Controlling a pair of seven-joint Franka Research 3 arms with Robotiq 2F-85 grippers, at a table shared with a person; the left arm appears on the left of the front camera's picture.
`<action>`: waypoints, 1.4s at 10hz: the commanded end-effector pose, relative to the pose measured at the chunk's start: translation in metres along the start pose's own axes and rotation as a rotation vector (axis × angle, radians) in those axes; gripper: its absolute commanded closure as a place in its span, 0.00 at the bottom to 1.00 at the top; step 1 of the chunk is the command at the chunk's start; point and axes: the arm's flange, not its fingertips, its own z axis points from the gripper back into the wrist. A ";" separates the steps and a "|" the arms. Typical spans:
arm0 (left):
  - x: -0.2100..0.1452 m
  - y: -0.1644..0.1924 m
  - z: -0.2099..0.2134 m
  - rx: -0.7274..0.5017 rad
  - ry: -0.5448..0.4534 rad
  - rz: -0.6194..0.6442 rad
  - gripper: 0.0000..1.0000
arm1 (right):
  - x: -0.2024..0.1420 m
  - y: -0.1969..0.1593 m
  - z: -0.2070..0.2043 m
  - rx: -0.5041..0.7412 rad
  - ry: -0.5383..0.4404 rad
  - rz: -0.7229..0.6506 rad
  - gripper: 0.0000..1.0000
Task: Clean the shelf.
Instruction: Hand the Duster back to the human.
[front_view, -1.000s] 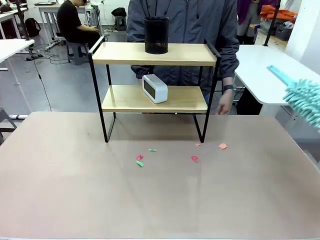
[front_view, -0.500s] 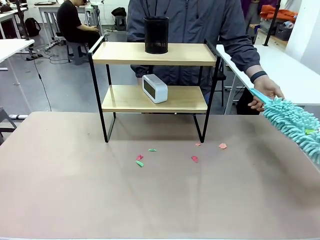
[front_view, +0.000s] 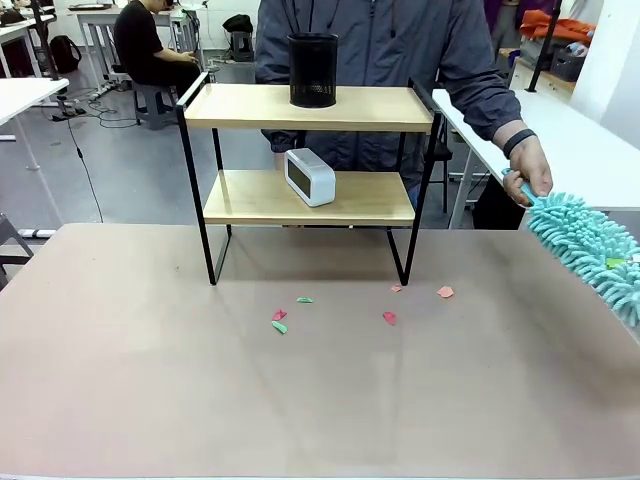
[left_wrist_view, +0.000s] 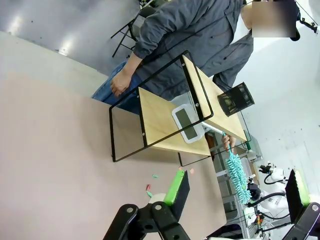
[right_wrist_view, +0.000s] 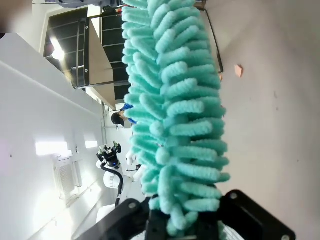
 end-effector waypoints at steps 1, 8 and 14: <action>-0.002 -0.001 0.003 -0.003 0.008 0.008 0.00 | -0.002 0.000 0.001 0.007 0.008 0.001 0.87; -0.002 -0.001 0.003 -0.003 0.008 0.008 0.00 | -0.003 0.008 0.001 0.007 0.012 0.024 0.00; -0.002 -0.001 0.003 -0.003 0.008 0.008 0.00 | -0.097 0.118 0.008 0.111 0.158 0.097 0.00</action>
